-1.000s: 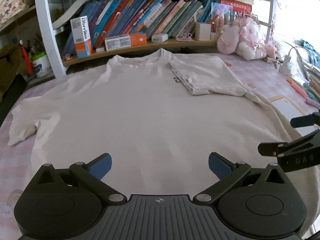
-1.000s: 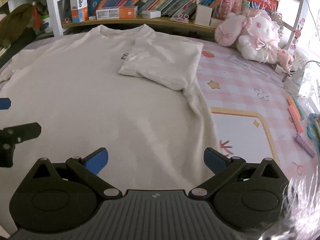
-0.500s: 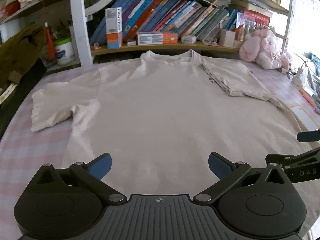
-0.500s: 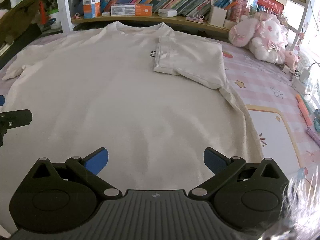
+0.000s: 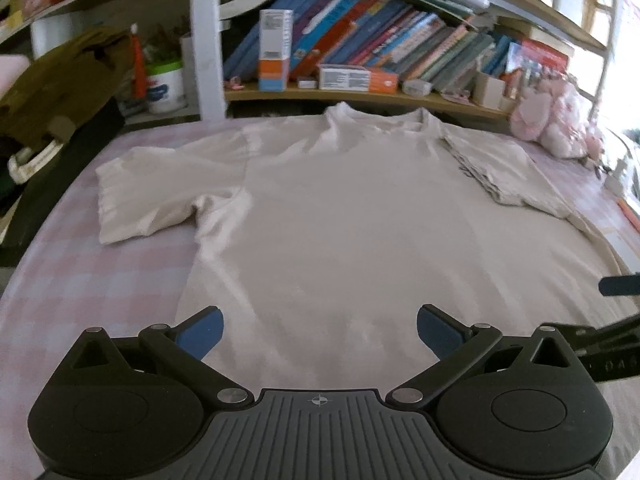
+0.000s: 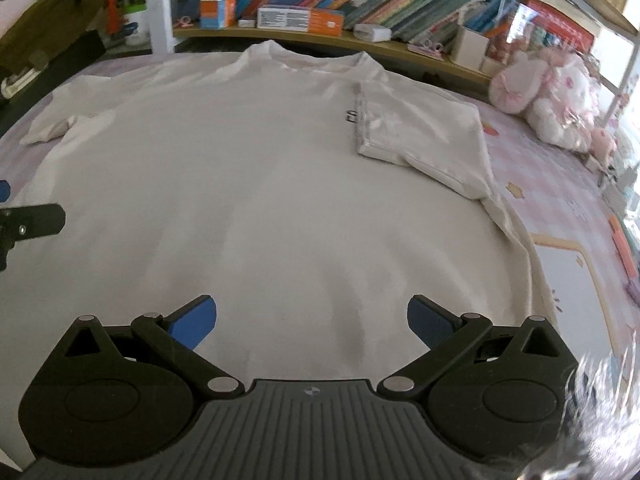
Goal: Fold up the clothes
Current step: 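Move the left tool to the opposite side edge and grasp it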
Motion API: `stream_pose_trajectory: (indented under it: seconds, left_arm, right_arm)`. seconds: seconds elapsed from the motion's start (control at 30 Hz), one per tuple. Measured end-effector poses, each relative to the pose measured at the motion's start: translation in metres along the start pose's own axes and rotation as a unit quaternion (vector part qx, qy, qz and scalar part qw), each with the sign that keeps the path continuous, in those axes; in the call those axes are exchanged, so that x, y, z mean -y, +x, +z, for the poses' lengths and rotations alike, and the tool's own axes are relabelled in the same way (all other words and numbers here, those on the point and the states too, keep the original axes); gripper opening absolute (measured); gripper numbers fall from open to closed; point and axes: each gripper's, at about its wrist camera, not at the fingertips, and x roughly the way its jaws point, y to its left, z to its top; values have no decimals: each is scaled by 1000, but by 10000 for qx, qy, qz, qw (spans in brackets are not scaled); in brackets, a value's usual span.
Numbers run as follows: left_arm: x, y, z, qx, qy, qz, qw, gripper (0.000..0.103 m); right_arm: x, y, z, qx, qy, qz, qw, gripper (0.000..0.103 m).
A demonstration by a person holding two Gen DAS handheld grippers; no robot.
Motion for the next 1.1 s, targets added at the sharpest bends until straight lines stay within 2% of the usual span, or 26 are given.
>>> stream_pose_trajectory:
  seconds: [0.27, 0.57, 0.73, 0.97, 1.1]
  left_arm:
    - [-29, 3, 1, -47, -520, 107, 9986, 103]
    - [-62, 8, 3, -55, -1155, 273, 9929, 103]
    - [-81, 6, 2, 48, -1625, 317, 9862, 102]
    - [-103, 7, 7, 231, -2105, 424, 9764, 95]
    - [-120, 11, 9, 269, -2484, 594, 9665, 93]
  right_arm:
    - [-13, 2, 5, -27, -290, 49, 9996, 103]
    - [-22, 4, 5, -73, -465, 62, 9989, 103]
    - [-26, 5, 5, -64, -574, 115, 9983, 103]
    - [-29, 7, 10, 70, -663, 221, 9975, 103]
    - [-34, 6, 11, 137, -671, 311, 9972, 103]
